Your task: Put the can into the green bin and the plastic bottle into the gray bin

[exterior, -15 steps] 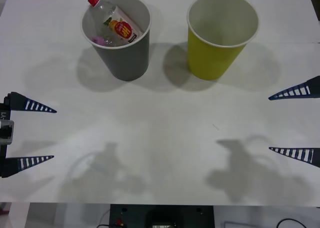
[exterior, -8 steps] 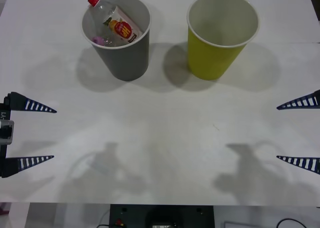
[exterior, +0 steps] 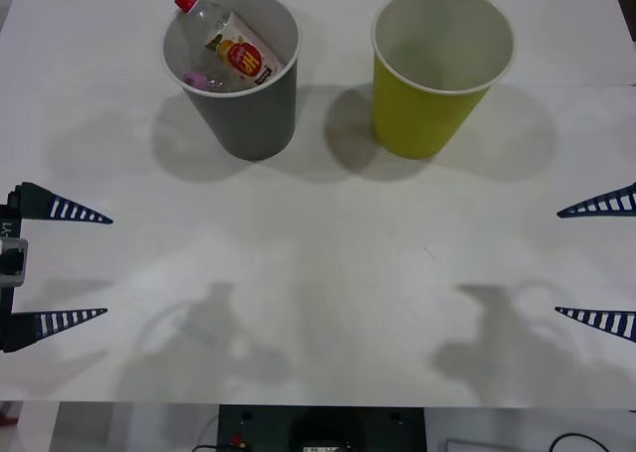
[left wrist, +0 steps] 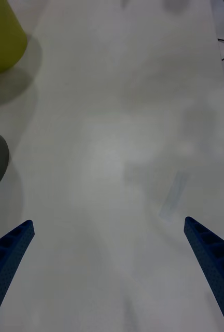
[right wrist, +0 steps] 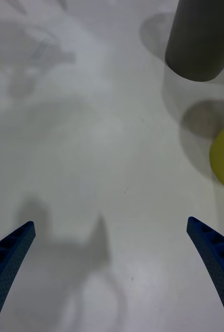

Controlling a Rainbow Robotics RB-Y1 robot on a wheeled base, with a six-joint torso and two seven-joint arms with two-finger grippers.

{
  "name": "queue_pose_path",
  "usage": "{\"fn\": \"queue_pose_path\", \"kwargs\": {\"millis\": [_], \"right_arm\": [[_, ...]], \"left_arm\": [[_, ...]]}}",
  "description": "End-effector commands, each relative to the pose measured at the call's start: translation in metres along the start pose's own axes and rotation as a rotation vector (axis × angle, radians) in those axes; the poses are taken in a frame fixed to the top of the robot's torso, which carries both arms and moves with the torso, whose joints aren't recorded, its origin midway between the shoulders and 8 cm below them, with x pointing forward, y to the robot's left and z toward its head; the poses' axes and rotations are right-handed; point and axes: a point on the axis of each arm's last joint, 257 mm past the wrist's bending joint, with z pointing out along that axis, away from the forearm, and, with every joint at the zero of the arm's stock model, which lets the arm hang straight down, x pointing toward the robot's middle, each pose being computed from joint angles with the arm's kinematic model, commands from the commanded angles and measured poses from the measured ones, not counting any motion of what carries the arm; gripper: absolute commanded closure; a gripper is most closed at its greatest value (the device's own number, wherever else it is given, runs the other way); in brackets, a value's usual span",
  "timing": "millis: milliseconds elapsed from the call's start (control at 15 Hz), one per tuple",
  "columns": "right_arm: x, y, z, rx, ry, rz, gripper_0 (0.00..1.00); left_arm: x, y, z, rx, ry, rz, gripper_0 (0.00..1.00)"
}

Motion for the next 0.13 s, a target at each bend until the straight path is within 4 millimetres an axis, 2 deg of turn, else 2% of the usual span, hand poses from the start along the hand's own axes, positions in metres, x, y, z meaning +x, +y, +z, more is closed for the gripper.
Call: {"fn": "queue_pose_path", "kwargs": {"millis": [67, 133], "right_arm": [[0.0002, -0.0001, 0.0, 0.0, 0.0, 0.001, 0.0], [0.0002, -0.0001, 0.0, 0.0, 0.0, 0.001, 0.0]], "left_arm": [[0.0, 0.0, 0.0, 0.0, 0.0, 0.0, 0.0], [0.0, 0.0, 0.0, 0.0, 0.0, 0.0, 0.0]]}}
